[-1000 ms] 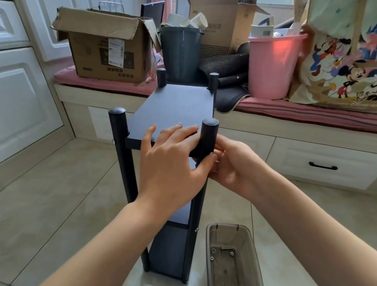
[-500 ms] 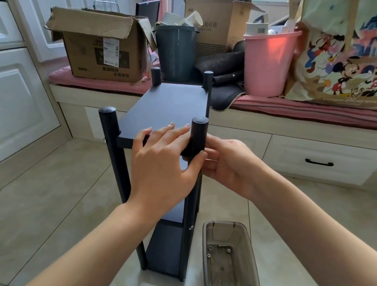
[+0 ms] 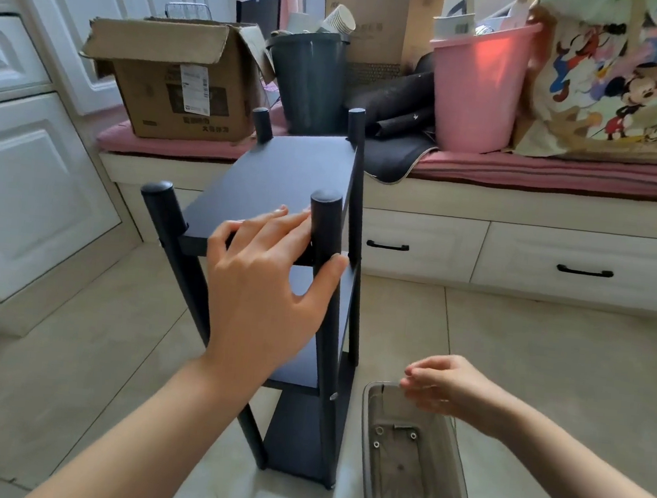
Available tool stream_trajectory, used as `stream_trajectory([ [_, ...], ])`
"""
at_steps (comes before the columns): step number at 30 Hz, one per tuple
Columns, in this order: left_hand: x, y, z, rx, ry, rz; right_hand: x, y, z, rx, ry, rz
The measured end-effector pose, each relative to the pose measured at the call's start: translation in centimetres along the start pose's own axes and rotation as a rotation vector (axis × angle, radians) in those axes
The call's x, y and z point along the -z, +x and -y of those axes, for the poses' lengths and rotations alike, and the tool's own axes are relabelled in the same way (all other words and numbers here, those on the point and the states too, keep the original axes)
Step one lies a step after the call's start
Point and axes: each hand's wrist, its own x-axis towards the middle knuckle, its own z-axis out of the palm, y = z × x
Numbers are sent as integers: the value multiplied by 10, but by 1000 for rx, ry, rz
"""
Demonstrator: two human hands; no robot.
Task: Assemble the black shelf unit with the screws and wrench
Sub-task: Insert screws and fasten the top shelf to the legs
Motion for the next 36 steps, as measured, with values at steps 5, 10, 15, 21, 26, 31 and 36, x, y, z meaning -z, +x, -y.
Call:
stream_trajectory([
  [5, -4, -1, 0, -29, 16, -38, -7, 49, -87, -88, -319, -80],
  [10, -3, -1, -1, -28, 13, -4, -23, 98, -133, -93, -666, -49],
  [15, -1, -1, -1, 3, 6, 36, -34, 130, -162, -65, -937, -62],
  [21, 3, 0, -2, 13, -20, 63, -39, 146, -185, 12, -1041, -56],
  [26, 7, 1, -3, 35, -33, 110, -43, 153, -198, 113, -1166, -47],
  [31, 8, 0, -5, 58, -46, 122, -41, 155, -206, 274, -1337, -62],
  [36, 7, 0, -6, 58, -55, 118, -44, 149, -197, 160, -1083, -109],
])
